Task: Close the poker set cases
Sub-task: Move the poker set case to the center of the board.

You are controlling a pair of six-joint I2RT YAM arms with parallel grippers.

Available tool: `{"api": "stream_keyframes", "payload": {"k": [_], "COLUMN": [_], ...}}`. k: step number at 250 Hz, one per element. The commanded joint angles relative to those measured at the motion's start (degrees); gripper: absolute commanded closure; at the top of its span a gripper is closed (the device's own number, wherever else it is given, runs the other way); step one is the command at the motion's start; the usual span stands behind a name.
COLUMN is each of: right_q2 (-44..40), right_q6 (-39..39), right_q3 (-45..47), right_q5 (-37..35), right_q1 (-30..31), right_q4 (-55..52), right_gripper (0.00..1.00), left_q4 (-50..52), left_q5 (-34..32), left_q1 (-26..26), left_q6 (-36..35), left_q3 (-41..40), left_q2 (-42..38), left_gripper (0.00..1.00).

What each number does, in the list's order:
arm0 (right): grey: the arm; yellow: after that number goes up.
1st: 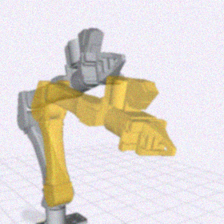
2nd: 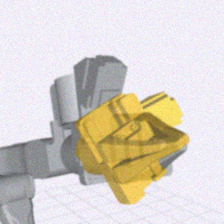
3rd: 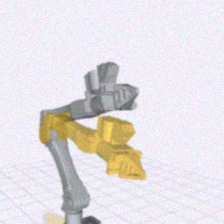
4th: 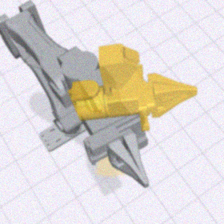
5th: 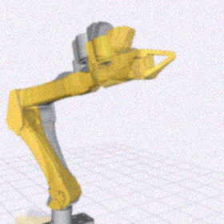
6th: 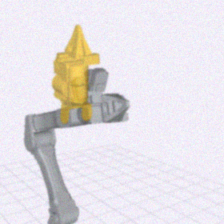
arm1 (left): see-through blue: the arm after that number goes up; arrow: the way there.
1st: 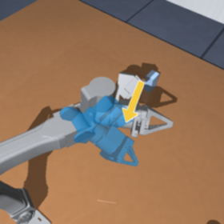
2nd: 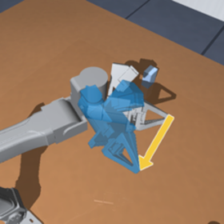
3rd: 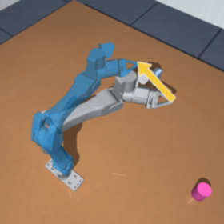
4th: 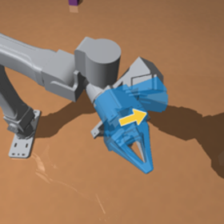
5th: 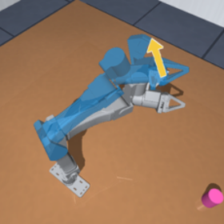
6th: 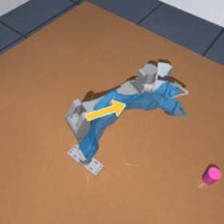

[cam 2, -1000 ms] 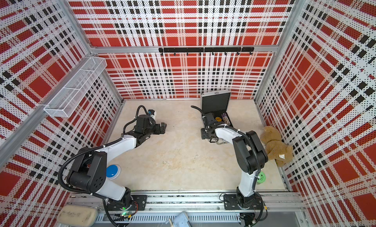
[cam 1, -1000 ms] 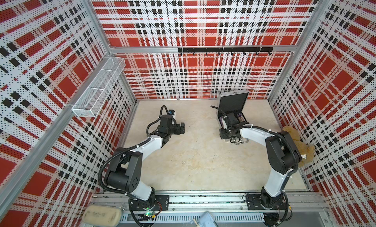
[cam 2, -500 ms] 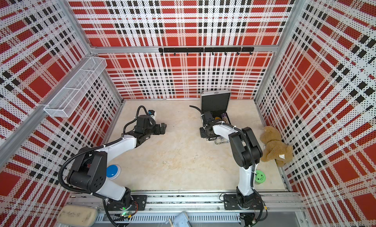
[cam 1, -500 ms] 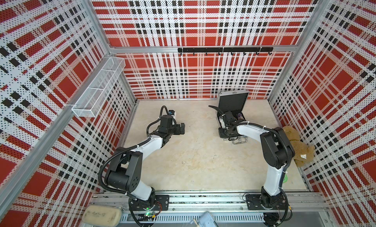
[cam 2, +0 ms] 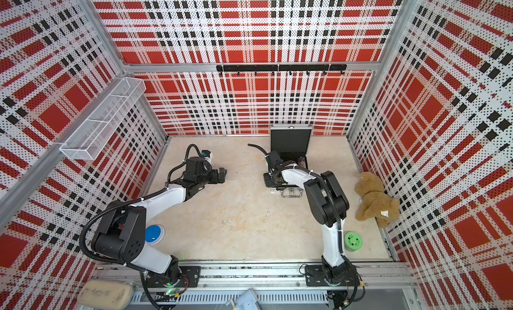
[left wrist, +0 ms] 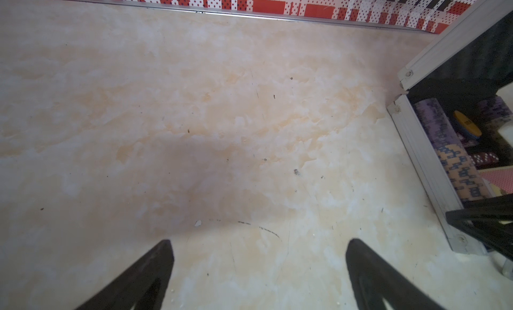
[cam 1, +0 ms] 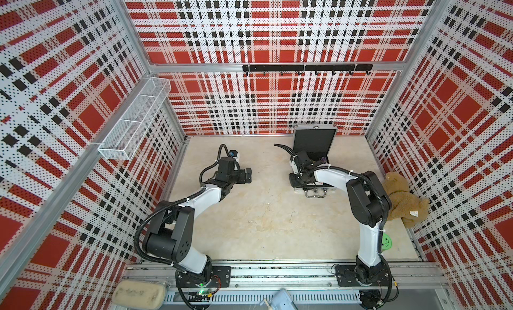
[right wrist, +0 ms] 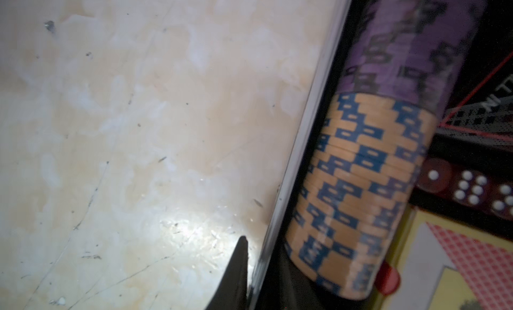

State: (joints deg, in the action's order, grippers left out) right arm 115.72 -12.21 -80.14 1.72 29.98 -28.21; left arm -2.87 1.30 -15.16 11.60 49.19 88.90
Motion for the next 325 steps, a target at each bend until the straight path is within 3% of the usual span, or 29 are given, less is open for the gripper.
{"api": "stream_keyframes", "payload": {"k": [1, 76, 101, 157, 218, 325], "right_q2": [2.49, -2.05, -5.95, -14.61, -14.50, -4.79], "right_q6": [0.54, -1.95, -3.07, -0.89, 2.94, 4.30], "right_q3": [-2.10, -1.74, 0.98, 6.71, 7.73, 4.99], "right_q5": [4.96, 1.56, 2.35, 2.99, 3.81, 3.83], "right_q1": [2.18, 1.67, -0.02, -9.29, -22.13, -24.09], "right_q4": [-1.05, -6.83, -7.21, -7.67, -7.88, -5.06], "right_gripper": [0.79, 0.55, 0.52, 0.51, 0.52, 0.62], "left_q4": [0.84, 1.20, 1.23, 1.20, 0.50, 0.59], "left_q5": [0.19, -0.14, -0.16, 0.65, 3.37, 4.77], "left_q1": [0.48, 0.61, 0.59, 0.13, -0.72, -0.97], "left_q6": [0.63, 0.52, 0.51, 0.65, 1.14, 1.52], "left_q3": [-0.92, -2.08, -2.26, -1.35, 0.51, 1.74], "left_q2": [-0.97, -2.28, -2.36, -1.36, 0.48, 1.36], "left_gripper": [0.01, 0.01, 0.01, 0.01, 0.01, 0.01]}}
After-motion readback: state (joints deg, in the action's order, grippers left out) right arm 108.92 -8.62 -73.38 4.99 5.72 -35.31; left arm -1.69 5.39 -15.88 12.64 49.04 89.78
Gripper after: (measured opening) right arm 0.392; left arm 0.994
